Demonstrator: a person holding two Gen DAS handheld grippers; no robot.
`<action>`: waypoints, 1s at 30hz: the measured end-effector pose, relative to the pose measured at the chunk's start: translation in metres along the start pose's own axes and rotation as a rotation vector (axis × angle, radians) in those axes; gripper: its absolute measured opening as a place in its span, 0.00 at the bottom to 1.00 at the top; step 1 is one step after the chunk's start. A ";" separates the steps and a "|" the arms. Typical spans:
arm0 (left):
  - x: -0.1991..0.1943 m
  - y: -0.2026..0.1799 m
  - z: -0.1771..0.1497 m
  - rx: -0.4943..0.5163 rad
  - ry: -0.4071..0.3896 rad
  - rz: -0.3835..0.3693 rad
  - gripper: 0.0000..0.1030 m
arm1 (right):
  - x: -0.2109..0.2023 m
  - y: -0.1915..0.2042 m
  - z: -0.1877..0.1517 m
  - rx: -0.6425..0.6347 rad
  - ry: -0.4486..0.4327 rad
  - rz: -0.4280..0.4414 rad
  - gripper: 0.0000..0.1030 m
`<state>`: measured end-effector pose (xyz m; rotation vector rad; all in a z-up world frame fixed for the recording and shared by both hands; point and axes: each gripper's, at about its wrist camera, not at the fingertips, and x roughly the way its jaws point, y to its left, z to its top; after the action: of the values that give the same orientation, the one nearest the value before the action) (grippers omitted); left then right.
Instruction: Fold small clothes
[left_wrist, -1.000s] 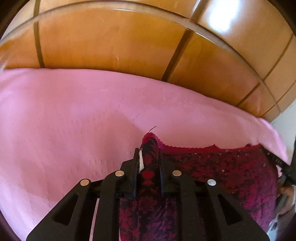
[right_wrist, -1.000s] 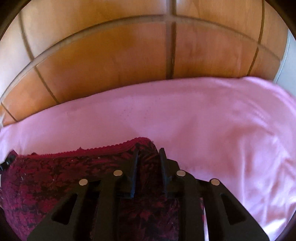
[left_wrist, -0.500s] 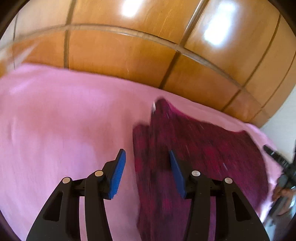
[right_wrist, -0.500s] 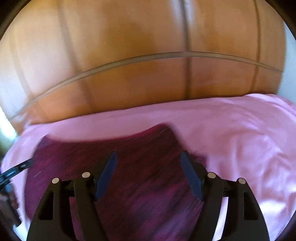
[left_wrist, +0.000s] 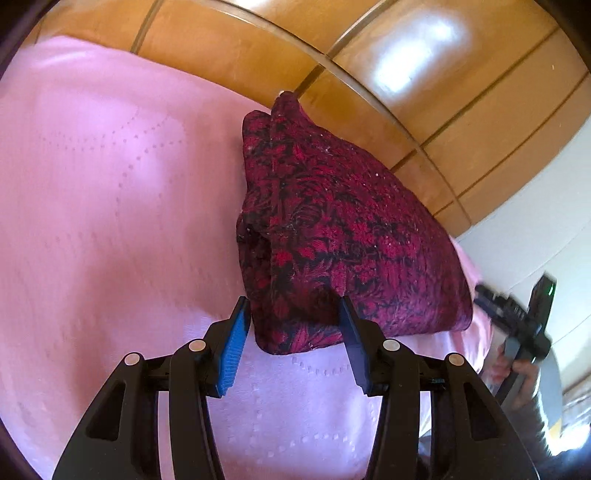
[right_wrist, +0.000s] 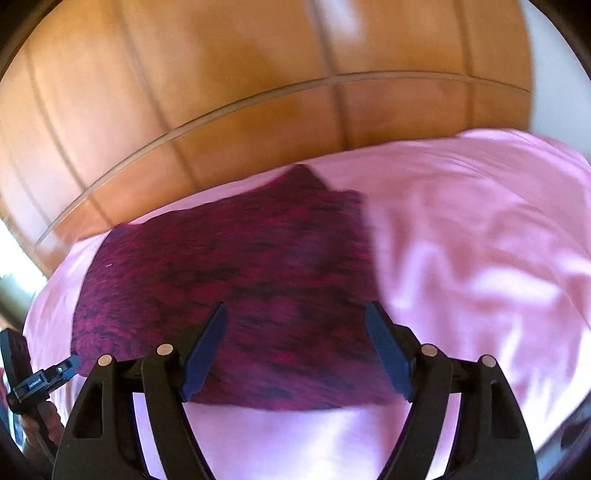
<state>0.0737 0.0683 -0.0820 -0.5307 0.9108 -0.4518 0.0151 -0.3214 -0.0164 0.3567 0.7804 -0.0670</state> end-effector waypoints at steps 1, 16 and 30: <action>0.003 0.001 -0.001 -0.017 0.003 -0.015 0.46 | 0.004 -0.010 0.003 0.017 0.007 -0.010 0.74; -0.025 -0.006 0.009 -0.010 0.042 -0.054 0.08 | -0.015 -0.058 -0.014 0.095 0.103 0.114 0.16; -0.048 -0.018 0.009 0.023 0.033 0.041 0.13 | -0.029 -0.052 -0.035 0.030 0.210 0.097 0.21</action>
<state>0.0532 0.0841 -0.0372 -0.4835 0.9456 -0.4344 -0.0387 -0.3602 -0.0343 0.4346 0.9693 0.0501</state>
